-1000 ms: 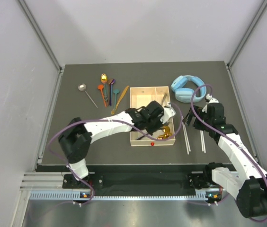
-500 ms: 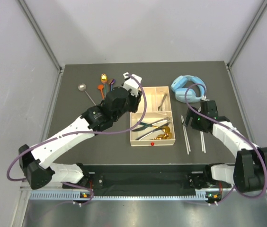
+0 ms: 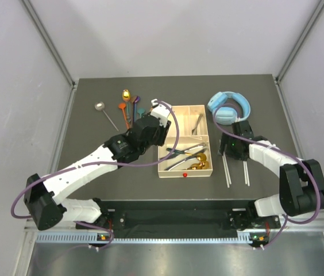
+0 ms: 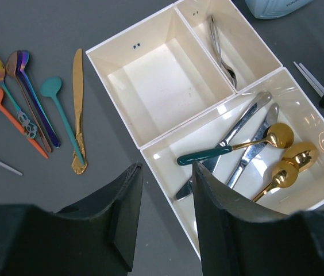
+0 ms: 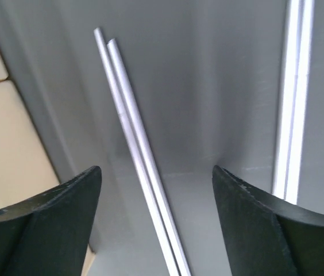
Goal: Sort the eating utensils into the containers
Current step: Place the spoon in the storage box.
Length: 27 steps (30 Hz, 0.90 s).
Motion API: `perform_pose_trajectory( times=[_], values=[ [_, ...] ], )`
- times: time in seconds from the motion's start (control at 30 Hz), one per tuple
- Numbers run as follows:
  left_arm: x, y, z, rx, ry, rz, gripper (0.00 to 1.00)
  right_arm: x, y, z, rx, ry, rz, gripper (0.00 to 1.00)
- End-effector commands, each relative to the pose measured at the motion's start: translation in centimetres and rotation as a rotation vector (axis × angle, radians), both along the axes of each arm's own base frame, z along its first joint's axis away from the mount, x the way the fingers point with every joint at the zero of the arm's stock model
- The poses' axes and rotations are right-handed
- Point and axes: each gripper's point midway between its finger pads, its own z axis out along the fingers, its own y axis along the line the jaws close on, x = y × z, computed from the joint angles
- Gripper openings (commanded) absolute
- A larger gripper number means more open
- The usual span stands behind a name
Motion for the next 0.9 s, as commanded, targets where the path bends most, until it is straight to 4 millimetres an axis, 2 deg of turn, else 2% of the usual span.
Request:
perform_pose_trajectory(
  times=[0.0, 0.17, 0.33, 0.47, 0.57, 0.67, 0.73, 0.77, 0.8, 0.83, 0.87],
  values=[
    [-0.2, 0.2, 2.2, -0.071, -0.044, 0.004, 0.45, 1.7, -0.9, 1.2, -0.061, -0.054, -0.044, 0.75],
    [-0.2, 0.7, 2.1, -0.074, -0.056, 0.017, 0.45, 1.9, -0.6, 0.7, -0.103, -0.005, -0.027, 0.72],
    [-0.2, 0.8, 2.6, -0.092, -0.067, 0.025, 0.45, 1.9, -0.5, -0.9, -0.177, 0.07, -0.002, 0.7],
    [-0.5, 1.3, 2.7, -0.09, -0.075, 0.027, 0.45, 1.4, -0.3, -2.0, -0.187, 0.1, 0.002, 0.63],
    [-0.6, 1.9, 2.6, -0.081, -0.079, 0.036, 0.45, 1.0, -0.2, -2.6, -0.189, 0.117, 0.007, 0.61],
    [-0.8, 2.2, 2.8, -0.082, -0.085, 0.039, 0.46, 0.5, -0.1, -3.2, -0.191, 0.147, 0.025, 0.51],
    [-0.9, 2.5, 2.9, -0.085, -0.09, 0.045, 0.46, 0.3, 0.2, -3.4, -0.186, 0.16, 0.043, 0.4],
    [-1.0, 2.6, 2.9, -0.088, -0.092, 0.047, 0.46, 0.1, 0.2, -3.5, -0.186, 0.168, 0.047, 0.32],
    [-1.0, 2.7, 3.0, -0.092, -0.094, 0.049, 0.46, 0.0, 0.2, -3.6, -0.185, 0.176, 0.046, 0.08],
    [-1.0, 2.9, 3.2, -0.097, -0.099, 0.052, 0.46, -0.1, 0.2, -3.7, -0.185, 0.181, 0.047, 0.0],
    [-1.1, 2.9, 3.3, -0.1, -0.102, 0.052, 0.46, -0.3, 0.2, -3.8, -0.186, 0.189, 0.05, 0.0]
  ],
)
